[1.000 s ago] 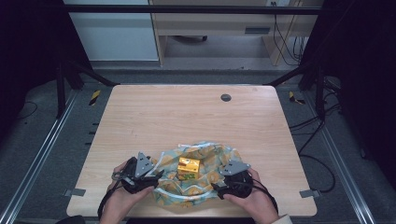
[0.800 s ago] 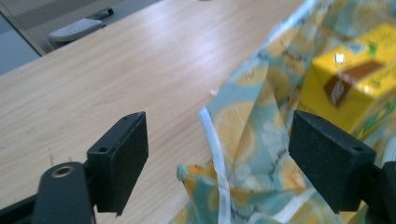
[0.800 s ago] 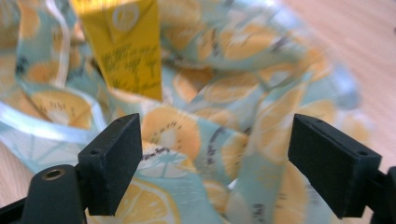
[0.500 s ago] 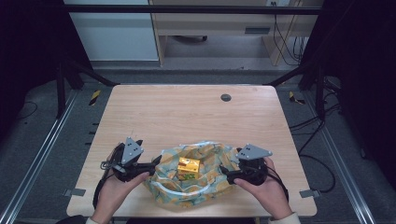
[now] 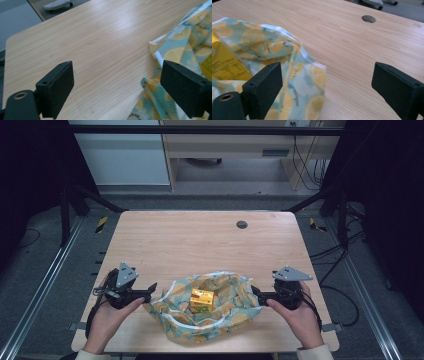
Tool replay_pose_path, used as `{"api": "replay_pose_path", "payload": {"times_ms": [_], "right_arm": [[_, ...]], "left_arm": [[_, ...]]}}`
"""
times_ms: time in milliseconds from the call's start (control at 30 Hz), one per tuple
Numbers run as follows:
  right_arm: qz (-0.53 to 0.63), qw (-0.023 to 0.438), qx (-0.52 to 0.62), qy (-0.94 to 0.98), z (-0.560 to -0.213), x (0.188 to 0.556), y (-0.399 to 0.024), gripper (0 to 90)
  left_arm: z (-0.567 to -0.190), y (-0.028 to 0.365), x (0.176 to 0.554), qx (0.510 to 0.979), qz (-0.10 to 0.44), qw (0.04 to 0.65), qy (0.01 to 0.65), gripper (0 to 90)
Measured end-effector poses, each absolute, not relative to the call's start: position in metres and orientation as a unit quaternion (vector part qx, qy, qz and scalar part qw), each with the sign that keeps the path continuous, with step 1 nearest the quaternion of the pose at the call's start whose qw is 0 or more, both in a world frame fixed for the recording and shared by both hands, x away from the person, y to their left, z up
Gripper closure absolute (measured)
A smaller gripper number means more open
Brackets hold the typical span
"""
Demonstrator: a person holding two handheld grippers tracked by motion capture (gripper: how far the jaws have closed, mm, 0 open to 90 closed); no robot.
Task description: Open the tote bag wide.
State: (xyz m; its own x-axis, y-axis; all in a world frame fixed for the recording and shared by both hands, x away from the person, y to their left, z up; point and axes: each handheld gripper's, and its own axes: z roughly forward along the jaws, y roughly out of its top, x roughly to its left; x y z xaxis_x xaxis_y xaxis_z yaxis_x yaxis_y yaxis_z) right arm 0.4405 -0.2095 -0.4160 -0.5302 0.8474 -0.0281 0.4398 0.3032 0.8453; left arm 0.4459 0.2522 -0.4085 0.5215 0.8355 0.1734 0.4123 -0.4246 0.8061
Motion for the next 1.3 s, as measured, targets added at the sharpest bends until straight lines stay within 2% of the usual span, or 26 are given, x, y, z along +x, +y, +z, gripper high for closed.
{"api": "replay_pose_path", "payload": {"times_ms": [300,800,1300], "right_arm": [[0.414,0.254,0.447,0.751,-0.422,0.443,-0.233,7.5],[0.393,0.254,0.515,0.718,-0.452,0.448,-0.277,6.6],[0.367,0.240,0.537,0.721,-0.485,0.450,-0.283,7.0]], "left_arm": [[-0.411,0.281,0.452,0.773,0.289,0.367,0.428,9.8],[-0.424,0.298,0.463,0.767,0.292,0.357,0.446,10.3],[-0.460,0.314,0.465,0.769,0.290,0.326,0.468,10.3]]}}
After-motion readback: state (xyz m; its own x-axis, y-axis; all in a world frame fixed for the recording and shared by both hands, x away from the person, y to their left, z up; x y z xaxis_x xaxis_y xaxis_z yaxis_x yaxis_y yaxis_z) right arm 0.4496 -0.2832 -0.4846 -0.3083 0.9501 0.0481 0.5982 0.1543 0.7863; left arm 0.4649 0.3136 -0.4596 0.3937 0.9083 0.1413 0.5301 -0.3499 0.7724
